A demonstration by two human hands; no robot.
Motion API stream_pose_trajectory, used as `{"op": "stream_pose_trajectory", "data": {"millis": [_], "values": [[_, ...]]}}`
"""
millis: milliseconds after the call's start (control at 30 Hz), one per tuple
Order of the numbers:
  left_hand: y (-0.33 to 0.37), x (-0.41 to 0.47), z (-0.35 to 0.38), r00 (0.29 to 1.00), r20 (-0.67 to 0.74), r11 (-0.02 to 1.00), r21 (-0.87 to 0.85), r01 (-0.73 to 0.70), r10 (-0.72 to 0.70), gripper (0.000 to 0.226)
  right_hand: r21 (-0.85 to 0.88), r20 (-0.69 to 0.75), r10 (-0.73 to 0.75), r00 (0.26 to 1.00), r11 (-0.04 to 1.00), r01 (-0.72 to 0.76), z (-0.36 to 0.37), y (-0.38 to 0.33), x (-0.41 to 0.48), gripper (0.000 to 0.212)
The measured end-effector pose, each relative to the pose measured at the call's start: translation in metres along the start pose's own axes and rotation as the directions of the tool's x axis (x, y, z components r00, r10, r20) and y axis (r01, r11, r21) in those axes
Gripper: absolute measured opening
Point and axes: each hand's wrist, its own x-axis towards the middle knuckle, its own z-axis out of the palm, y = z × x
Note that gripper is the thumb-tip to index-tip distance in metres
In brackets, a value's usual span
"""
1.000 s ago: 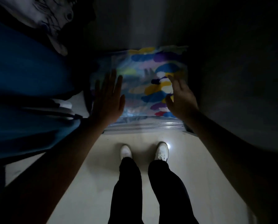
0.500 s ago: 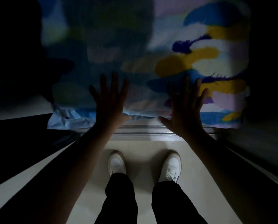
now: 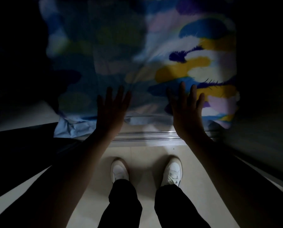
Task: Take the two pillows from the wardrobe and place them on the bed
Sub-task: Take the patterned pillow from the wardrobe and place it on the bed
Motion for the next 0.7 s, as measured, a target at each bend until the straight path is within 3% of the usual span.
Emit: {"op": "stream_pose_trajectory", "data": {"millis": [200,400,533,600,700], "values": [[-0.026,-0.006,-0.093,0.995,0.078,0.996,-0.06,-0.063,0.068,0.048,-0.047,0.118,-0.062,0.991,0.997,0.068,-0.093,0.007,0.004,0.059],[-0.04,-0.004,-0.201,0.977,-0.211,0.938,-0.344,-0.047,-0.028,0.039,0.054,0.089,-0.015,0.996,0.998,0.01,-0.167,0.007,0.007,0.083],[-0.04,-0.008,-0.252,0.966,-0.257,0.918,-0.388,-0.084,-0.02,0.041,0.114,0.039,0.073,0.997,0.99,-0.077,-0.202,0.004,0.007,0.107],[-0.042,-0.016,-0.268,0.962,-0.271,0.883,-0.459,-0.102,-0.029,0.048,0.15,-0.017,0.101,0.995,0.984,-0.097,-0.22,0.003,0.01,0.094],[-0.045,-0.032,-0.275,0.973,-0.226,0.833,-0.548,-0.083,-0.052,0.054,0.141,0.026,0.043,0.999,0.989,-0.046,-0.245,0.001,0.009,0.069]]}}
